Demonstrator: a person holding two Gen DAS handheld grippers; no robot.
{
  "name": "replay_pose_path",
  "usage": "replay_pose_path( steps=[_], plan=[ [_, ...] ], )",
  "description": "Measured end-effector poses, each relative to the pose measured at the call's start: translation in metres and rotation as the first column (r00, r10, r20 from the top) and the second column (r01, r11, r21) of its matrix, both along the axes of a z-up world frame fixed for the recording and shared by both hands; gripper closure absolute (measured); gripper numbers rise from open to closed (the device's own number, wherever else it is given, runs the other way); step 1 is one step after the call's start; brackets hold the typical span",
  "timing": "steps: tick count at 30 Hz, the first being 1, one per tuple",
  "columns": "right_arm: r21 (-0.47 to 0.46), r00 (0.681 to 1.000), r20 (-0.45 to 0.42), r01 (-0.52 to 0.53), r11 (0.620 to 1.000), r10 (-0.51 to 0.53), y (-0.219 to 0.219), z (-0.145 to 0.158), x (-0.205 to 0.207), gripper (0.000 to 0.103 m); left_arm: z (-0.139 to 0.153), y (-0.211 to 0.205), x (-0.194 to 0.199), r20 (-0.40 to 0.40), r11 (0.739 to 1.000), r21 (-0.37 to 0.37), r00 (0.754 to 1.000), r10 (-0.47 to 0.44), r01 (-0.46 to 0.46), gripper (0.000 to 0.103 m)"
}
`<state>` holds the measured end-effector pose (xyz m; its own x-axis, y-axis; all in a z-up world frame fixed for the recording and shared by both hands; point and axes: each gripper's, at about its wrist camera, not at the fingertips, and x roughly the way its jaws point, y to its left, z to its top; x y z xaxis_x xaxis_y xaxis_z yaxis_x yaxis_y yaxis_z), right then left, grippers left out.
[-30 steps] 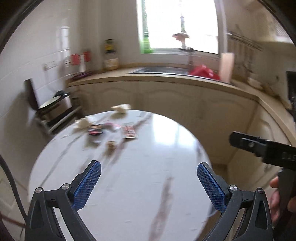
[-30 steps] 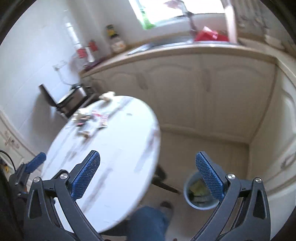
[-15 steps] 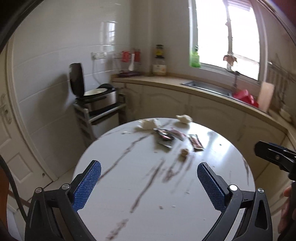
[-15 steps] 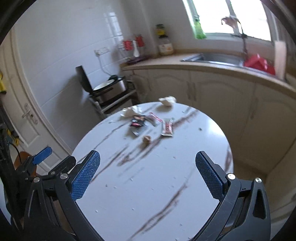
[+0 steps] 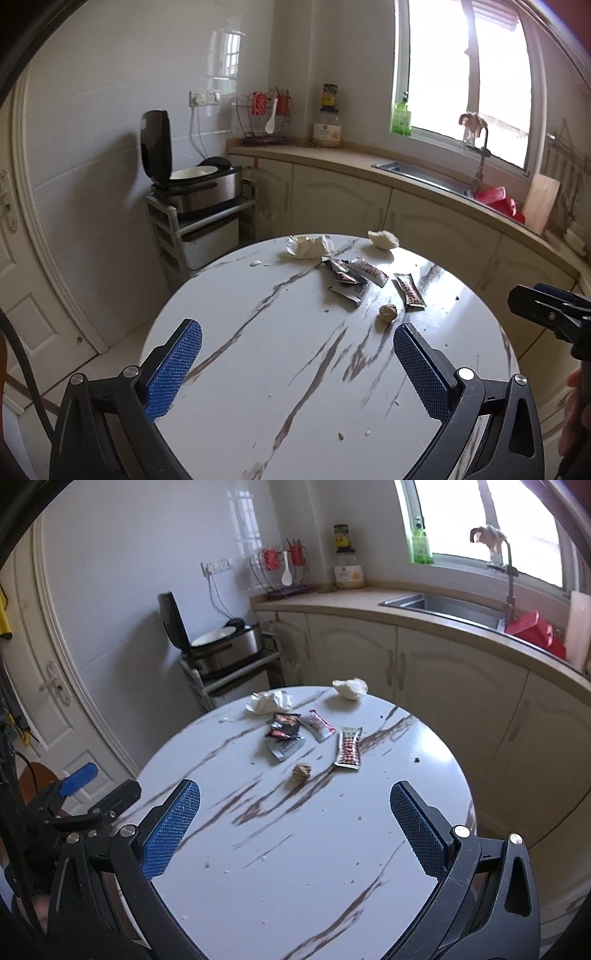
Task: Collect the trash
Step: 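Return both tools to the table, then grasp the black snack wrapper with the left gripper while the right grasps the red-checked wrapper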
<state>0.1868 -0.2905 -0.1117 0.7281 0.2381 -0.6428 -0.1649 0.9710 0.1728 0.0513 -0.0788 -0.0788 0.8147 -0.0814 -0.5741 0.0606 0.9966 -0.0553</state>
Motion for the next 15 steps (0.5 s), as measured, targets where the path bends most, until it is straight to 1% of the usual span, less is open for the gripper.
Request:
replay_pose_path(
  steps=[2,5,8,12,15],
  plan=[
    [-0.007,1.000,-0.019,0.005,1.000,-0.005,-0.004,-0.006,0.011,0.000,-0.006,-0.002,0.019,-0.018,1.000,0.002,1.000,-0.005,0.005,0.001],
    [-0.025,0.998,-0.061,0.009,1.000,-0.010,-0.008,-0.021,0.033,0.000,-0.017,-0.007,0.051,-0.056,1.000,-0.005,0.998,-0.029,0.028,0.001],
    [-0.041,0.994,-0.108,0.012,0.999,-0.017,-0.012,-0.038,0.059,0.000,-0.027,-0.014,0.086,-0.085,0.999,0.003,0.995,-0.046,0.046,0.001],
    [-0.049,0.984,-0.173,0.037,0.998,-0.045,-0.024,-0.064,0.100,0.000,-0.042,-0.024,0.142,-0.124,0.998,0.008,0.990,-0.068,0.070,0.001],
    [-0.056,0.976,-0.210,0.052,0.997,-0.062,-0.030,-0.080,0.123,0.001,-0.050,-0.031,0.190,-0.153,0.997,0.003,0.985,-0.077,0.079,0.001]
  ],
)
